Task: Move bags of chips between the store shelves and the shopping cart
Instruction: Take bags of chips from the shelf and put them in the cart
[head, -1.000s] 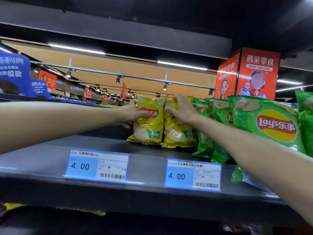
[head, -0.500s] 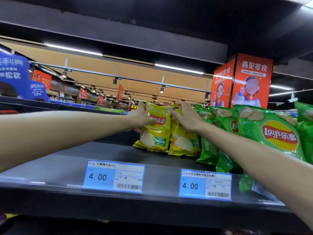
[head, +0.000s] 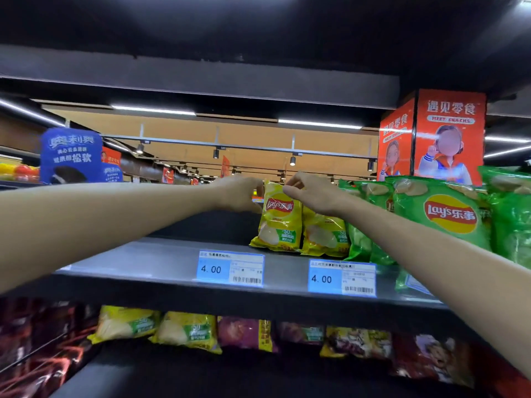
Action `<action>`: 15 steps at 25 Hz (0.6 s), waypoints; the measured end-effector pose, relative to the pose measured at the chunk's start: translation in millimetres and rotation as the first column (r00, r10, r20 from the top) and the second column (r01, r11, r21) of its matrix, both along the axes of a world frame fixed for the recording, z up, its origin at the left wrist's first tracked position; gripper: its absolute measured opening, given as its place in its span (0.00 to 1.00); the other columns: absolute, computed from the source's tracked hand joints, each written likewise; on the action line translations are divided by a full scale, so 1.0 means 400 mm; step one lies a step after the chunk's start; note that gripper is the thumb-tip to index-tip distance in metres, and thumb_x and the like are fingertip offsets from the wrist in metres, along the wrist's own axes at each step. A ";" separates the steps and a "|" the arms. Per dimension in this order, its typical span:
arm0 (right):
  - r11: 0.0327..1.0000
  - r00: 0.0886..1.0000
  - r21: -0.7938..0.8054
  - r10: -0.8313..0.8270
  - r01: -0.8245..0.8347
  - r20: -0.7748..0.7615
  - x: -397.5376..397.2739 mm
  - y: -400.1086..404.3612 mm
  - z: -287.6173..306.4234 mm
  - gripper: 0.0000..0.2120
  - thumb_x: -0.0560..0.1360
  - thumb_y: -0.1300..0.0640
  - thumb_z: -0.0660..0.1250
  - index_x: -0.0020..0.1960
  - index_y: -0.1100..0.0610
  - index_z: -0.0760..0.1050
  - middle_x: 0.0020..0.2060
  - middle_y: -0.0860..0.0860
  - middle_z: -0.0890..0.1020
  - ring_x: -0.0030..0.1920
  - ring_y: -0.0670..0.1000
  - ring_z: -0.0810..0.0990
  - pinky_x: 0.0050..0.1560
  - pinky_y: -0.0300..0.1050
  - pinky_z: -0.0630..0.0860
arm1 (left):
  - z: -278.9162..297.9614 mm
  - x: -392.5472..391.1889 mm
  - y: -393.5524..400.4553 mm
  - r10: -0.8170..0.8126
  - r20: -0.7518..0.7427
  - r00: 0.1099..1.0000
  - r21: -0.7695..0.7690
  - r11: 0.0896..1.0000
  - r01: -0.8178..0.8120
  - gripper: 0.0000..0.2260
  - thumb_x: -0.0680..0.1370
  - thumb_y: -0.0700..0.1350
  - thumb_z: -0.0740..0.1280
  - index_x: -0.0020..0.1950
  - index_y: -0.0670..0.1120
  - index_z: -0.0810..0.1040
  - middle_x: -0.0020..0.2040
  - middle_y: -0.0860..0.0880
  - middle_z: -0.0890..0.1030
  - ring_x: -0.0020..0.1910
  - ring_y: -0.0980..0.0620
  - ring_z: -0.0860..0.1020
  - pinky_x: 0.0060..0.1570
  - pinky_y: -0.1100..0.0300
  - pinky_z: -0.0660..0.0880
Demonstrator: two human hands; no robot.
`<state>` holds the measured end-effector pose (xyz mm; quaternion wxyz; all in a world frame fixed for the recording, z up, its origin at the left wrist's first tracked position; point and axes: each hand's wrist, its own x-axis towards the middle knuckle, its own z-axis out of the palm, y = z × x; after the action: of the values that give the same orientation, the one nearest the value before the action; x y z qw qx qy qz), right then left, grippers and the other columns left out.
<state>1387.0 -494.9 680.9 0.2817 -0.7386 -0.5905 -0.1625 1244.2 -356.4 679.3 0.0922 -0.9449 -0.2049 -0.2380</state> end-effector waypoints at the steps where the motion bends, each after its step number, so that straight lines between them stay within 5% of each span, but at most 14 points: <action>1: 1.000 1.000 0.001 0.016 -0.016 0.012 -0.023 -0.011 -0.009 0.18 0.82 0.46 0.60 0.66 0.57 0.71 0.61 0.54 0.78 0.56 0.52 0.76 0.50 0.45 0.74 | -0.003 -0.031 -0.018 0.038 -0.009 0.999 0.072 0.997 -0.037 0.22 0.77 0.57 0.68 0.67 0.49 0.71 0.59 0.51 0.78 0.56 0.48 0.77 0.53 0.50 0.78; 4: 0.999 0.994 -0.002 0.050 -0.050 0.099 -0.095 -0.052 -0.026 0.15 0.82 0.46 0.60 0.62 0.55 0.73 0.58 0.55 0.79 0.56 0.54 0.77 0.58 0.53 0.76 | -0.019 -0.125 -0.083 0.154 -0.012 0.988 0.246 0.958 -0.146 0.23 0.78 0.59 0.66 0.70 0.52 0.70 0.63 0.50 0.77 0.58 0.49 0.77 0.44 0.56 0.75; 6: 0.995 0.983 -0.014 0.097 -0.096 0.158 -0.153 -0.083 -0.036 0.15 0.82 0.46 0.60 0.61 0.55 0.73 0.55 0.54 0.79 0.54 0.53 0.77 0.57 0.54 0.76 | -0.031 -0.197 -0.142 0.202 0.003 0.979 0.284 0.939 -0.194 0.22 0.79 0.59 0.65 0.70 0.53 0.70 0.63 0.51 0.77 0.59 0.49 0.77 0.46 0.54 0.76; 15: 0.894 0.866 -0.014 0.437 -0.447 0.243 -0.461 -0.260 -0.205 0.11 0.82 0.50 0.60 0.55 0.57 0.73 0.48 0.52 0.78 0.49 0.54 0.76 0.49 0.51 0.74 | -0.211 -0.608 -0.444 0.391 0.161 0.906 0.161 0.895 -0.415 0.14 0.79 0.55 0.65 0.63 0.53 0.74 0.59 0.52 0.76 0.58 0.48 0.76 0.47 0.52 0.73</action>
<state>1202.6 -599.0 598.7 0.2535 -0.5525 -0.7699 -0.1943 1001.2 -533.9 595.1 0.2170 -0.8517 -0.3781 -0.2907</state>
